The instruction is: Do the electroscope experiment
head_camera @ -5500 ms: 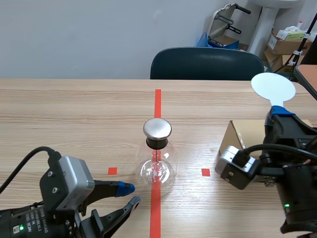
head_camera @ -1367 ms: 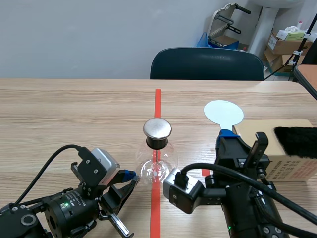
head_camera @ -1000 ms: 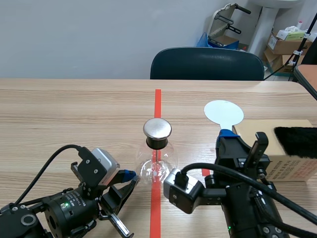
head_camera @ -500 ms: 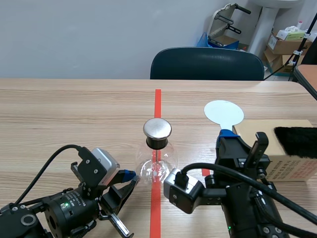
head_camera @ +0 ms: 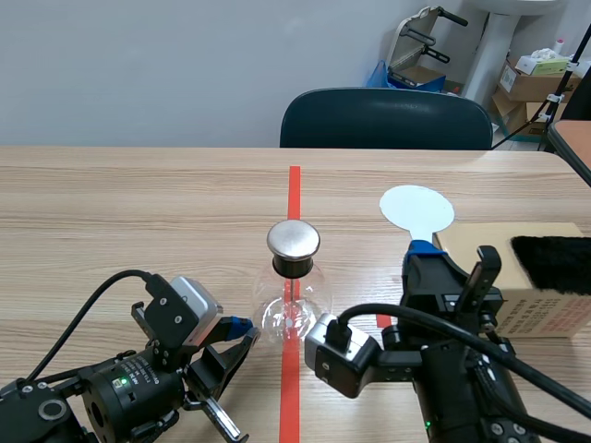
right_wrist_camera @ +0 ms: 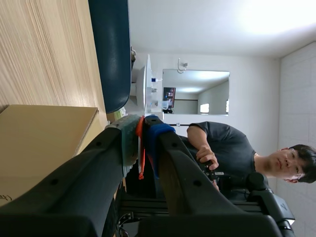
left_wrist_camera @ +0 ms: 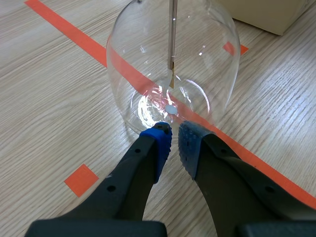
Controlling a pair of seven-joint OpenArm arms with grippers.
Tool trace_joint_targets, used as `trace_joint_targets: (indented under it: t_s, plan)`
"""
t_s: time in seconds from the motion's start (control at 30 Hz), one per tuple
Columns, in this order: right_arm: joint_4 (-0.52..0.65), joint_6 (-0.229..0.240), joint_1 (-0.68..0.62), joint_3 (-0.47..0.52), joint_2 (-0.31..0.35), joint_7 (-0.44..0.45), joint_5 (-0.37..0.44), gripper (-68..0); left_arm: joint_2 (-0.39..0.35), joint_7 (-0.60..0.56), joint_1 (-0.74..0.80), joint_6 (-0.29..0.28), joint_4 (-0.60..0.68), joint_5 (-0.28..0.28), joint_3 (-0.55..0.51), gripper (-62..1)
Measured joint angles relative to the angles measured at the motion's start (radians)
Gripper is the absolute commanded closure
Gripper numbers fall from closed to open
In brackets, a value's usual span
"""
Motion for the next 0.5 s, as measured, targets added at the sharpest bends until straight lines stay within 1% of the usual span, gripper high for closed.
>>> trace_joint_targets:
  t_s: [0.2,0.27,0.37,0.5]
  plan:
    - [0.000,-0.003,0.000,0.000,0.002,0.045,0.000,-0.9,0.000,0.000,0.000,0.000,0.000,0.000,0.000,-8.5]
    - [0.000,-0.003,0.000,0.000,0.008,0.074,0.000,-0.9,0.000,0.000,0.000,0.000,0.000,0.000,0.000,-8.5]
    - [0.000,-0.038,-0.001,0.000,0.022,0.120,0.000,-0.9,0.000,0.000,0.000,0.000,0.000,0.000,0.000,-8.5]
    - [0.000,-0.052,-0.002,0.000,0.031,0.170,0.000,-0.9,0.000,0.000,0.000,0.000,0.000,0.000,0.000,-8.5]
